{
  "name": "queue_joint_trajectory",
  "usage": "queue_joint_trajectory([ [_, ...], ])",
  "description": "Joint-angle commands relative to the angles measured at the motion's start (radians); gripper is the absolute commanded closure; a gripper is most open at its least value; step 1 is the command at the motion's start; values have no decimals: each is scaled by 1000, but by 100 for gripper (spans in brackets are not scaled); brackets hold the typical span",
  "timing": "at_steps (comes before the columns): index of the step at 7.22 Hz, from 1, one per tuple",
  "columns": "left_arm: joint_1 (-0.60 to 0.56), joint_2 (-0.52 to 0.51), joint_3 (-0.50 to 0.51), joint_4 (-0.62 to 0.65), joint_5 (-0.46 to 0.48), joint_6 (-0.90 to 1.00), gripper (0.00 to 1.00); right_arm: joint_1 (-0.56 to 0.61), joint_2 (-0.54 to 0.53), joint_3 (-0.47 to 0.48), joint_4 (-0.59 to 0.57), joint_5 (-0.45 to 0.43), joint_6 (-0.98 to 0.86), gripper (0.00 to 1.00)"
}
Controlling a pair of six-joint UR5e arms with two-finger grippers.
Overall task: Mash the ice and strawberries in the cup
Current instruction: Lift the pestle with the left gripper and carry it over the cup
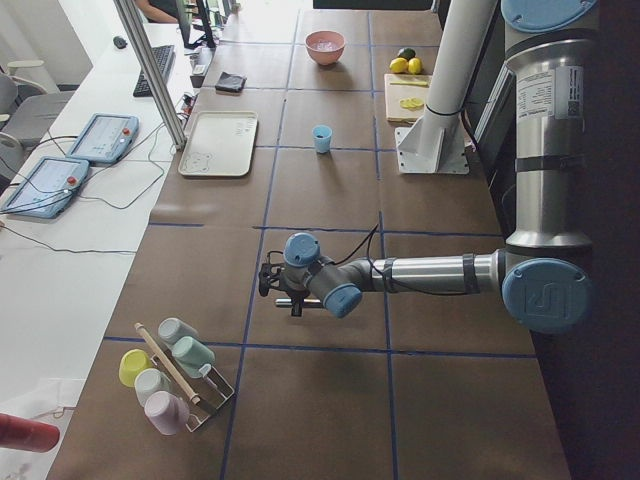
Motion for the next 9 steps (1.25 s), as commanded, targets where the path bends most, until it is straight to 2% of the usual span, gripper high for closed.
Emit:
queue_joint_trajectory([
  [1,-13,-48,-170,31,59,15,100,10,4,4,-2,1,-2,0],
  [3,-7,-142,-294,34,136,13,100,10,6,28,-11,1,-2,1],
  [4,16,-163,-374,25,256,13,100,10,6,28,-11,1,-2,0],
  [6,228,-170,-528,2,585,-14,100,7,6,24,-12,3,-2,0],
  [7,340,-176,-540,-19,766,-51,100,7,6,27,-14,3,-2,0],
  [8,467,-184,-527,-108,996,-45,100,7,6,25,-14,3,-2,1],
  [9,525,-178,-530,-198,1121,-42,100,7,6,27,-14,3,-2,1],
])
